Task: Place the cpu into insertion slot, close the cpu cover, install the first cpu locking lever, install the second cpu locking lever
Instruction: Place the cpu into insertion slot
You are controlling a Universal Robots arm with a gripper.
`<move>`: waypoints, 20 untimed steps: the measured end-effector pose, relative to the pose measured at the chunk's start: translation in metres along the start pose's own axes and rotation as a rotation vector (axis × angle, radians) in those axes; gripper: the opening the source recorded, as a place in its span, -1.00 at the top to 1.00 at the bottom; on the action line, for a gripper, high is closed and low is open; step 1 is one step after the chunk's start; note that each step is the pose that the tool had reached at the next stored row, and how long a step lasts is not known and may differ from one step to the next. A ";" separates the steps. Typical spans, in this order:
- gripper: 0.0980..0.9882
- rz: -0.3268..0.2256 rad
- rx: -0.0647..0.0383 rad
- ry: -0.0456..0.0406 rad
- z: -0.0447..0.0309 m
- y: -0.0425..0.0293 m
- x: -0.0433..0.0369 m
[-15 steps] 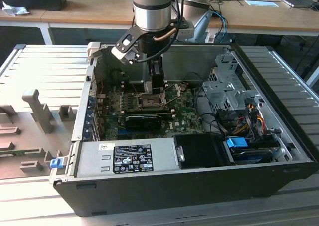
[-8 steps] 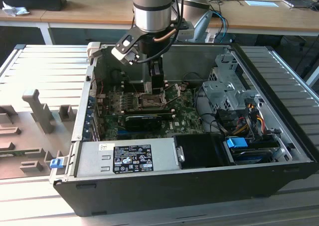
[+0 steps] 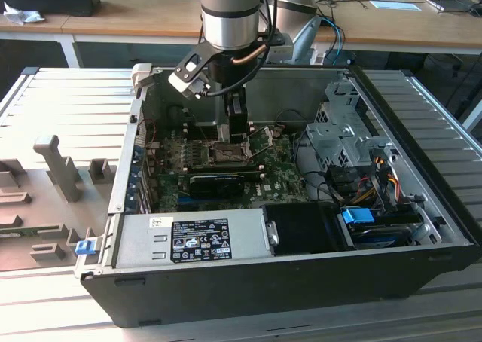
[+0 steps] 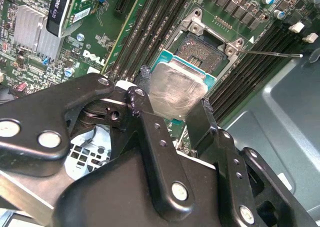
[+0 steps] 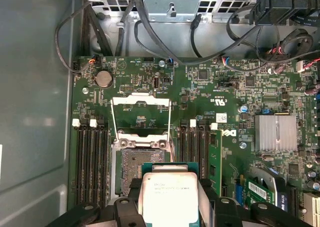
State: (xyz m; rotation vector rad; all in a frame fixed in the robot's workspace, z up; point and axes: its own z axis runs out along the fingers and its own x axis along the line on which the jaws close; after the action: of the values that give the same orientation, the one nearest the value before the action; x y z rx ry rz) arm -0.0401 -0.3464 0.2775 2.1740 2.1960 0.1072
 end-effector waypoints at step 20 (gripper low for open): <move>0.03 0.000 0.000 0.0000 0.0047 -0.0004 -0.0001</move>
State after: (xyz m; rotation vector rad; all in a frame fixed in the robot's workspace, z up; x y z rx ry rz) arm -0.0401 -0.3464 0.2728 2.1741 2.1959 0.1072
